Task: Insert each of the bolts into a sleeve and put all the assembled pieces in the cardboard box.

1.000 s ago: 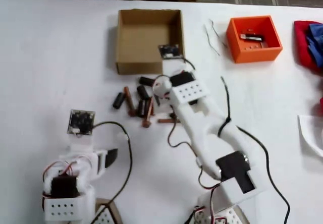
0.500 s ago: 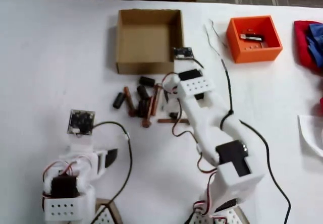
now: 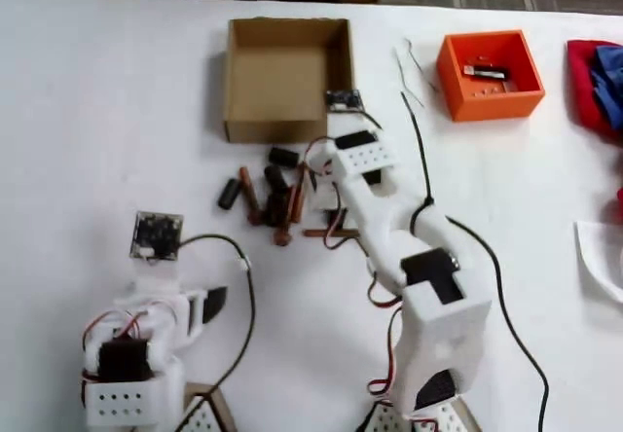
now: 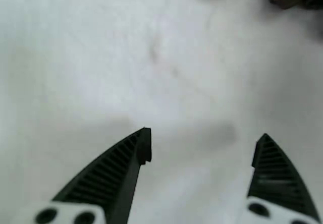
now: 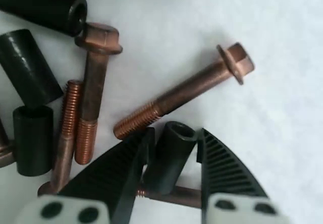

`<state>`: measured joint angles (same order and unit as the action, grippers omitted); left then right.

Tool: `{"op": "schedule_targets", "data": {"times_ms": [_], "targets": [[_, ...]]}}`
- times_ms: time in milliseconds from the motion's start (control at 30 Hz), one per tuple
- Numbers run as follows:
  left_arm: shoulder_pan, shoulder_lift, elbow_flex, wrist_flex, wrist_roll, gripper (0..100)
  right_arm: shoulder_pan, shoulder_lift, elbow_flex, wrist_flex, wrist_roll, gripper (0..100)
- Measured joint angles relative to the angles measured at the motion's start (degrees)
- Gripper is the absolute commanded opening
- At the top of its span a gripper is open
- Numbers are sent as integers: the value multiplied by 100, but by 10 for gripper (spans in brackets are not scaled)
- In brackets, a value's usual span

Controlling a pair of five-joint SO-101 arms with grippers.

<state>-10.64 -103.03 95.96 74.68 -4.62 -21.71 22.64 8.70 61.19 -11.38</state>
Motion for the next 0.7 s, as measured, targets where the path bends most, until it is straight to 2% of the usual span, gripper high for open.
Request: {"op": "schedule_targets", "data": {"times_ms": [433, 700], "targets": [[0, 0, 0, 0, 0, 336, -35, 290, -686, 1187, 35, 145], [0, 0, 0, 0, 0, 336, -79, 360, -818, 1275, 167, 187]]}}
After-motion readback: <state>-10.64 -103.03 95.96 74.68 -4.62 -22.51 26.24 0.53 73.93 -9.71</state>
